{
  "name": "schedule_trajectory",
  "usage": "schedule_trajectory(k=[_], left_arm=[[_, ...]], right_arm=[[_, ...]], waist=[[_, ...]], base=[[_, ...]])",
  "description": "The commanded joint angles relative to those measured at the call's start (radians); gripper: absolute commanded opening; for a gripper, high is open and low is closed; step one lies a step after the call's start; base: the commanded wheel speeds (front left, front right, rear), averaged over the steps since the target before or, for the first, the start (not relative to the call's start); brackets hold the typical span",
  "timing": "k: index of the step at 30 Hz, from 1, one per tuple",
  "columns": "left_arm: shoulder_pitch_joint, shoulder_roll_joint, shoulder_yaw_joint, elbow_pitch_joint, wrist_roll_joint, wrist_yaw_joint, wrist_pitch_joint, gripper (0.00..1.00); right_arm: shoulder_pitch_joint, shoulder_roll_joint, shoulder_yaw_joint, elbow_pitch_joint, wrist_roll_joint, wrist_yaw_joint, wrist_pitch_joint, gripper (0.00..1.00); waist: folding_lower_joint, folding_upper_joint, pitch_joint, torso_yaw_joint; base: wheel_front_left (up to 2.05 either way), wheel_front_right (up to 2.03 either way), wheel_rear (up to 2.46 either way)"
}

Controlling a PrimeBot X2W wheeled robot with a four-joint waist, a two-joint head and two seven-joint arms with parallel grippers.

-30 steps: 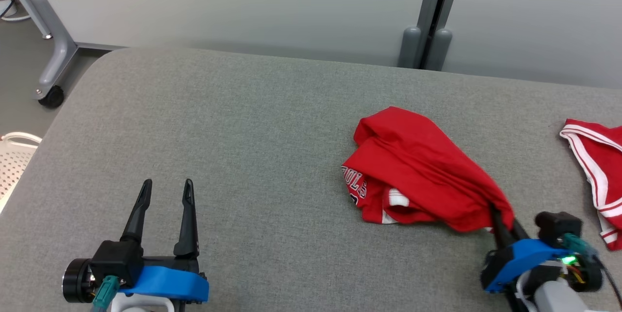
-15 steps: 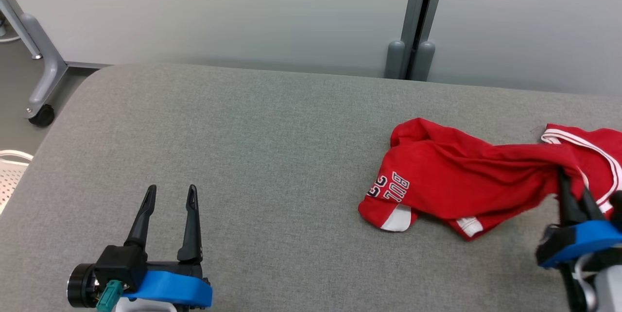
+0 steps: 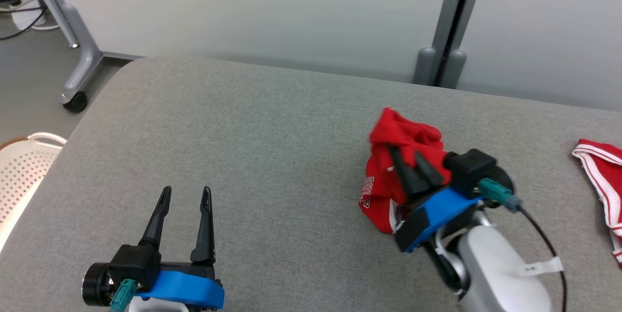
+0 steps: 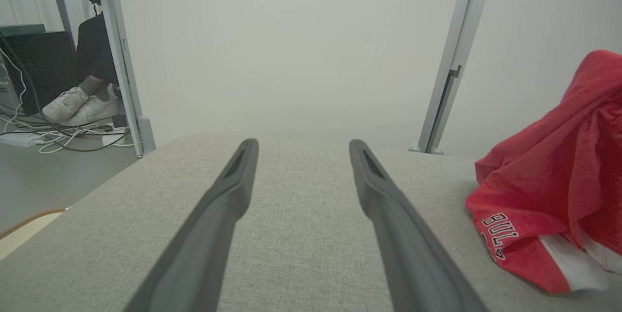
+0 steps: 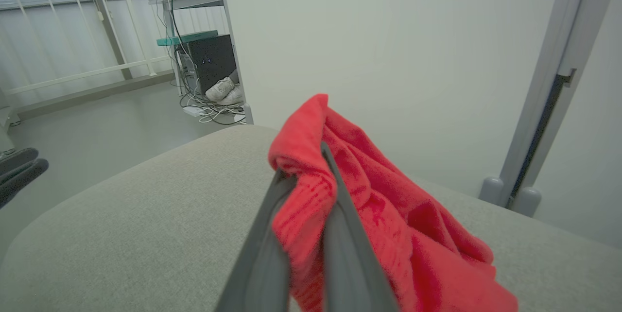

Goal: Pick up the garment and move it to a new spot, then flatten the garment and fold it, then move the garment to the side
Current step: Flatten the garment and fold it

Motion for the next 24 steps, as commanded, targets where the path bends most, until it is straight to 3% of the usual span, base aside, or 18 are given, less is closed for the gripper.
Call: schedule_trajectory(k=[1, 8, 10, 16, 24], left_arm=[[-0.012, -0.001, 0.0, 0.002, 0.0, -0.003, -0.002, 1.0], [-0.021, -0.007, -0.001, 0.007, -0.005, -0.005, -0.002, 1.0], [-0.024, -0.008, -0.001, 0.009, -0.005, -0.005, -0.002, 1.0], [-0.023, -0.011, 0.009, 0.009, -0.005, 0.002, -0.002, 1.0], [0.001, -0.011, 0.021, 0.003, 0.006, 0.003, -0.002, 1.0]], right_arm=[[-0.019, -0.001, 0.032, 0.01, 0.028, 0.0, -0.006, 0.0], [-0.095, 0.0, 0.318, 0.095, 0.166, 0.0, -0.035, 0.0], [-0.109, -0.001, 0.378, 0.114, 0.194, 0.0, -0.048, 1.0], [-0.111, -0.002, 0.437, 0.165, 0.237, 0.0, -0.085, 1.0], [-0.088, -0.001, 0.289, 0.212, 0.12, 0.0, -0.118, 1.0]], waist=[[0.0, 0.0001, 0.008, 0.013], [0.0, 0.0001, 0.024, 0.043], [0.0, 0.0001, 0.027, 0.046], [0.0, 0.0001, 0.026, 0.026], [0.0, 0.0001, 0.009, -0.051]], base=[[0.0, 0.0, 0.0], [0.0, 0.0, 0.0], [0.0, 0.0, 0.0], [0.0, 0.0, 0.0], [0.0, 0.0, 0.0]])
